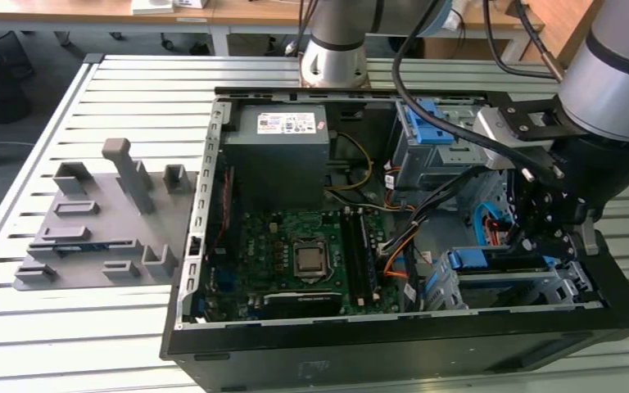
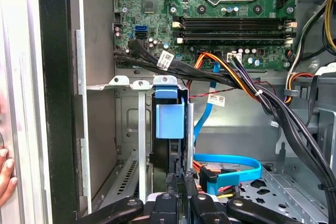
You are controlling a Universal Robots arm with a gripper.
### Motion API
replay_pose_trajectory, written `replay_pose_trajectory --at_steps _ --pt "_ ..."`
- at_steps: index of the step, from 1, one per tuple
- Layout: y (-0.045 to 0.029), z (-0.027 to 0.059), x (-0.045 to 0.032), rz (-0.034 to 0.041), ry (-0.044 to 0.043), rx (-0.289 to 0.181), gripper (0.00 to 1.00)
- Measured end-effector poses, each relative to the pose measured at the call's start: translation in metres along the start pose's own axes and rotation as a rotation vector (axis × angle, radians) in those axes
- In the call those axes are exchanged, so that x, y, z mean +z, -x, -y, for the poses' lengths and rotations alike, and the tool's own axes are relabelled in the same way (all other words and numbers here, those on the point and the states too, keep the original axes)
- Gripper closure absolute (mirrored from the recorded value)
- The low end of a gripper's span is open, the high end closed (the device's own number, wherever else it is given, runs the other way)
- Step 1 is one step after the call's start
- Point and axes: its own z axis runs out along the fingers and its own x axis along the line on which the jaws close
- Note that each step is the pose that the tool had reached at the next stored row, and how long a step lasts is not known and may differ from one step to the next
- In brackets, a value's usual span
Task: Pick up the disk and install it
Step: 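Insert the first disk wire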
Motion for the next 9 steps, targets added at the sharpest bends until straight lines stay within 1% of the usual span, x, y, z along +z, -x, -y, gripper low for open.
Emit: replay_pose_trajectory --at_steps 5,6,7,8,9 --pt "0.0000 0.0000 0.0003 0.0007 0.0003 0.000 0.84" --pt "0.0001 -0.0002 0.0010 0.0024 0.0006 0.000 0.82" --pt "0.0001 -0.0001 0.0009 0.0018 0.0005 0.000 0.82" --pt "0.0000 -0.0001 0.0008 0.0016 0.0005 0.000 0.76" --pt "0.0000 -0.0001 0.0003 0.0006 0.0005 0.000 0.76"
